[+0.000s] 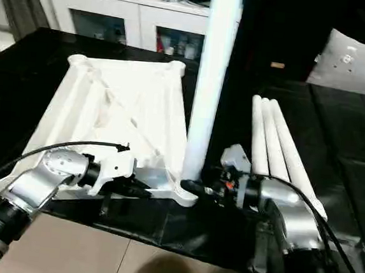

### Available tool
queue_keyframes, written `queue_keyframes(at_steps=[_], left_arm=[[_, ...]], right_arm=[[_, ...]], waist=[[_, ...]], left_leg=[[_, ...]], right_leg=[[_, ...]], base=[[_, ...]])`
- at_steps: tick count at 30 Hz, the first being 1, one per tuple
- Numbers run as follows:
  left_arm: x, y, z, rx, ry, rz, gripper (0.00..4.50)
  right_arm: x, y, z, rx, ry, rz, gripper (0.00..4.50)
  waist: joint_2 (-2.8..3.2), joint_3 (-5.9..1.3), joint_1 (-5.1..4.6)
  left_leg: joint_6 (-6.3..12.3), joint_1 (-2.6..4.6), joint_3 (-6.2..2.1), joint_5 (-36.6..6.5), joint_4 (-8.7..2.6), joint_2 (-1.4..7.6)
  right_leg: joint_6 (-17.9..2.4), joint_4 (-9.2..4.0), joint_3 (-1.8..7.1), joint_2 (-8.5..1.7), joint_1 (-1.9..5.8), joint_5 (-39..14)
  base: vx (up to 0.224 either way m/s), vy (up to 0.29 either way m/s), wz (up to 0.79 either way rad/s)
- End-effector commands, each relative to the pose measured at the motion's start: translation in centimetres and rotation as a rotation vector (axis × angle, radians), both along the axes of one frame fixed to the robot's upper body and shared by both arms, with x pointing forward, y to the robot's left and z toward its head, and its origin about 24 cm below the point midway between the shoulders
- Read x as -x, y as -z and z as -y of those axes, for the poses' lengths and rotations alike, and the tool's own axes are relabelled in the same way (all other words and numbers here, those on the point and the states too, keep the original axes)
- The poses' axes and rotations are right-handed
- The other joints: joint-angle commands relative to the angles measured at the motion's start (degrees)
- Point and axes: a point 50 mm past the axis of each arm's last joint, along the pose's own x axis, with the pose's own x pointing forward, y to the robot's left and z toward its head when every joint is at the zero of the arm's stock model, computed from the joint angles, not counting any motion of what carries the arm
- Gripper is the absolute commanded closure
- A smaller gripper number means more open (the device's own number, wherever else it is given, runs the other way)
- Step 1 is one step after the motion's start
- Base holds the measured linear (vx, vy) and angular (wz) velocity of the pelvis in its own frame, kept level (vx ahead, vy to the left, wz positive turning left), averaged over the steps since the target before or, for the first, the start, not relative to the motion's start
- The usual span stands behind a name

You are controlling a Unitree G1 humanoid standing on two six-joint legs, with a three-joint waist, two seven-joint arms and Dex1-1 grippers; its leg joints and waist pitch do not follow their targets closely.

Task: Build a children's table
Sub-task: Rotate leg to tighten

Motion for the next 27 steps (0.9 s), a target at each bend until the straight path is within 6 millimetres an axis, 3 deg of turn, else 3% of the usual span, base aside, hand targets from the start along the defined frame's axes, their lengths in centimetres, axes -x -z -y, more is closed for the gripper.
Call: queue_keyframes(at_steps=[1,5,6,7,8,9,11,15,16,20,21,27], left_arm=[[0.7,0.8,1.1,0.017,0.004,-0.052,4.5],[0.1,0.7,2.2,0.051,-0.11,-0.046,4.5],[-0.4,0.5,3.0,0.069,-0.187,-0.036,4.5],[-0.7,0.5,3.3,0.074,-0.223,-0.032,4.5],[-0.8,0.4,3.5,0.077,-0.245,-0.03,4.5],[-1.7,-0.1,4.8,0.1,-0.358,-0.013,4.5],[-2.2,-0.4,5.7,0.113,-0.436,-0.007,4.5],[-3.1,-1.2,7.4,0.155,-0.56,0.01,4.5],[-3.1,-1.2,7.6,0.156,-0.562,0.017,4.5],[-3.0,-1.1,7.5,0.106,-0.551,0.061,4.5],[-3.0,-1.0,7.2,0.091,-0.55,0.067,4.5],[-3.2,-0.5,5.9,0.046,-0.523,0.099,4.5]], right_arm=[[0.8,1.7,-0.7,-0.022,0.015,-0.105,2.45],[-0.3,2.4,-0.9,-0.01,0.196,-0.108,2.46],[-1.4,3.0,-0.9,0.0,0.343,-0.116,2.46],[-1.8,3.1,-1.0,0.001,0.4,-0.116,2.46],[-2.0,3.2,-1.0,0.002,0.434,-0.117,2.46],[-3.3,3.8,-1.0,0.025,0.623,-0.142,2.46],[-3.9,4.2,-0.9,0.047,0.734,-0.167,2.46],[-4.6,4.4,-1.6,0.062,0.837,-0.156,2.46],[-4.6,4.2,-2.2,0.029,0.814,-0.154,1.77],[-4.7,3.6,-3.5,-0.041,0.765,-0.131,1.72],[-4.7,3.5,-3.5,-0.041,0.757,-0.12,1.42],[-4.7,3.3,-1.4,-0.015,0.766,-0.073,0.97]], waist=[[-0.68,-2.7,0.02],[-0.56,-2.14,-0.37],[-0.65,-2.09,-0.72],[-0.77,-1.99,-1.17],[-0.71,-1.94,-1.52],[-0.65,-1.97,-1.76],[-0.78,-1.98,-2.66],[-0.72,-2.24,-3.05],[-0.69,-2.43,-2.86],[-0.72,-2.93,-2.52],[-0.77,-2.88,-2.48],[-0.7,-2.91,-1.86]], left_leg=[[3.31,0.3,-0.81,-10.3,-3.65,3.4],[1.49,0.77,-1.1,-15.35,-4.16,3.3],[0.32,1.15,-1.18,-16.88,-4.21,3.19],[-0.12,0.73,-1.44,-17.2,-4.35,3.0],[-0.33,0.62,-1.48,-17.52,-4.4,2.98],[-0.59,0.74,-1.58,-17.96,-4.35,2.95],[-0.94,0.95,-1.62,-18.93,-4.07,2.58],[0.47,0.61,-1.39,-17.02,-4.07,2.6],[0.8,0.54,-1.37,-16.27,-4.02,2.73],[2.94,0.17,-1.03,-11.04,-3.69,2.86],[3.39,0.06,-0.93,-10.43,-3.65,2.75],[3.74,-0.19,-0.87,-8.47,-3.58,2.86]], right_leg=[[-11.34,-4.08,2.83,-5.14,2.43,-12.36],[-9.07,-5.25,2.85,-5.43,2.18,-22.86],[-8.29,-5.62,2.82,-5.48,1.86,-26.27],[-7.26,-5.78,2.57,-5.48,2.2,-28.45],[-6.72,-5.86,2.54,-5.56,2.16,-29.45],[-6.34,-6.0,2.41,-5.48,2.03,-30.29],[-5.27,-6.55,2.25,-5.49,1.71,-32.75],[-6.84,-6.25,2.42,-5.06,1.82,-26.02],[-7.28,-6.03,2.54,-5.22,1.94,-23.91],[-10.38,-4.79,2.82,-5.05,2.41,-12.27],[-10.59,-4.78,2.74,-5.03,2.49,-11.5],[-10.82,-4.61,2.63,-5.12,2.78,-11.18]], base=[[0.0,0.0,0.0],[0.0,0.0,0.0],[0.0,0.0,0.0],[0.0,0.0,0.0],[0.0,0.0,0.0],[0.0,0.0,0.0],[0.0,0.0,0.0],[0.0,0.0,0.0],[0.0,0.0,0.0],[0.0,0.0,0.0],[0.0,0.0,0.0],[0.0,0.0,0.0]])
